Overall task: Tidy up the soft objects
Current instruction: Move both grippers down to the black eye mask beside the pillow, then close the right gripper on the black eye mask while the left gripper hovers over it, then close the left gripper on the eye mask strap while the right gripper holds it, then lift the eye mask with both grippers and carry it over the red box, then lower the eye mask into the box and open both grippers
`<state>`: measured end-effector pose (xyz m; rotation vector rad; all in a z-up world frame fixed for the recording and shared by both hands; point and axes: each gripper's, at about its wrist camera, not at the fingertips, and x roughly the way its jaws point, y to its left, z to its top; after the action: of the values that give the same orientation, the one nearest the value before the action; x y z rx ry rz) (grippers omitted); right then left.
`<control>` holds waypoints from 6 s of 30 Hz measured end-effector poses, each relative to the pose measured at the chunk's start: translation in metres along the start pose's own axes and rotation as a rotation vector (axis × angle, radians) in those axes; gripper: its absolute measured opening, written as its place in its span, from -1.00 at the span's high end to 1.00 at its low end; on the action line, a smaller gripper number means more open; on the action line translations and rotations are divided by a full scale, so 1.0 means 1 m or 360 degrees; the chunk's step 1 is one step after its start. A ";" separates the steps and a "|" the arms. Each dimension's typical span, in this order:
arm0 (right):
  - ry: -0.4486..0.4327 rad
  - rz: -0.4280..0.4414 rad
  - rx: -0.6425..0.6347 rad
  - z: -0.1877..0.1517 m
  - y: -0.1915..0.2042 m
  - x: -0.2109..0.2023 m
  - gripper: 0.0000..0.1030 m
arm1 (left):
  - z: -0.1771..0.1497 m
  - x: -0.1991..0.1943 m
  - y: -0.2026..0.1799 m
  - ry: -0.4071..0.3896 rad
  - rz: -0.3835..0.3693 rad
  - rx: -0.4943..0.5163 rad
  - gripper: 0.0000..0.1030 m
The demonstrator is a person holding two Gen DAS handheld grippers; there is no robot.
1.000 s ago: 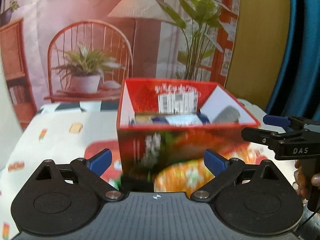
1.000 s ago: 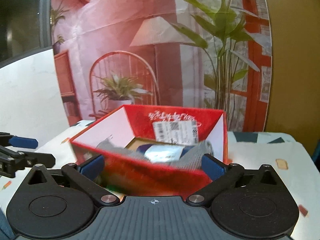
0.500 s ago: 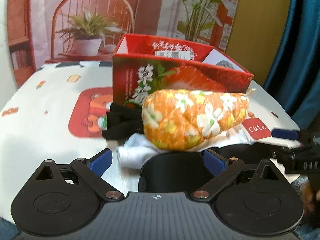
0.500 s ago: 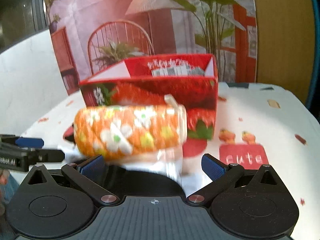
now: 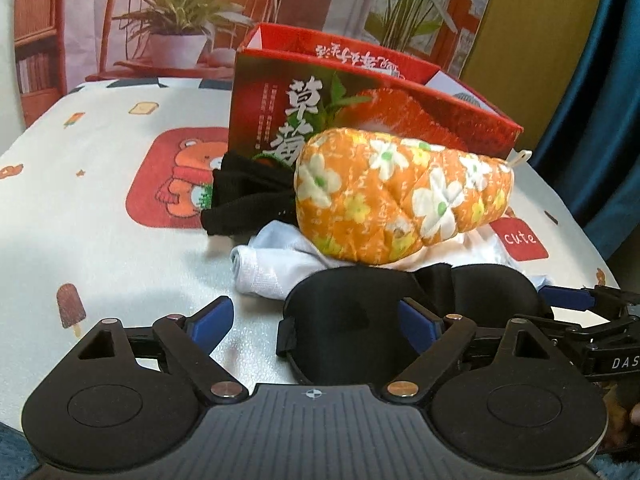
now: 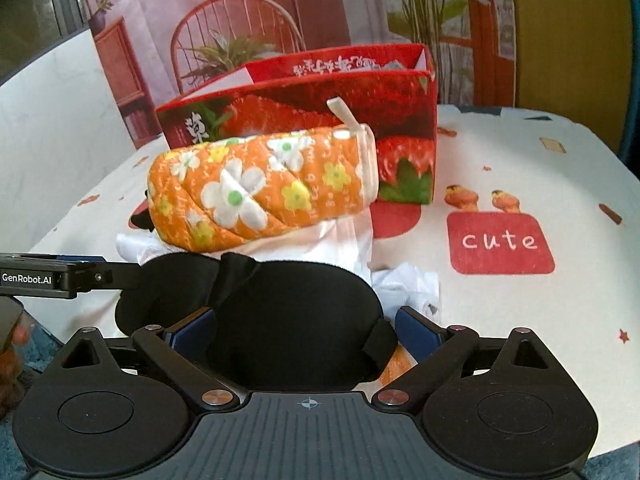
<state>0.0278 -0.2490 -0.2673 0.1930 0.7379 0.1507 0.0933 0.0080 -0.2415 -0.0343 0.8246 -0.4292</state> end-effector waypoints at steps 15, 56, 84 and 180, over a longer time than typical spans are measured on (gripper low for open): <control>0.0101 0.0053 0.0114 -0.004 -0.009 0.009 -0.74 | -0.006 0.017 0.001 0.0147 -0.0030 0.0003 -0.48; -0.0104 0.0053 -0.0067 0.006 0.002 -0.004 0.54 | -0.006 0.017 0.000 0.0148 0.0000 0.0045 -0.48; -0.0081 0.0202 0.0108 0.017 -0.019 0.015 0.19 | -0.006 0.019 0.000 0.0106 0.0128 0.0062 0.03; -0.0210 -0.0215 -0.0303 0.229 -0.028 0.115 -0.30 | 0.228 0.087 -0.021 -0.0121 0.0122 0.0249 -0.35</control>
<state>0.2694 -0.2802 -0.1829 -0.0282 0.5994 0.0777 0.3019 -0.0757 -0.1427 0.1253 0.7133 -0.4162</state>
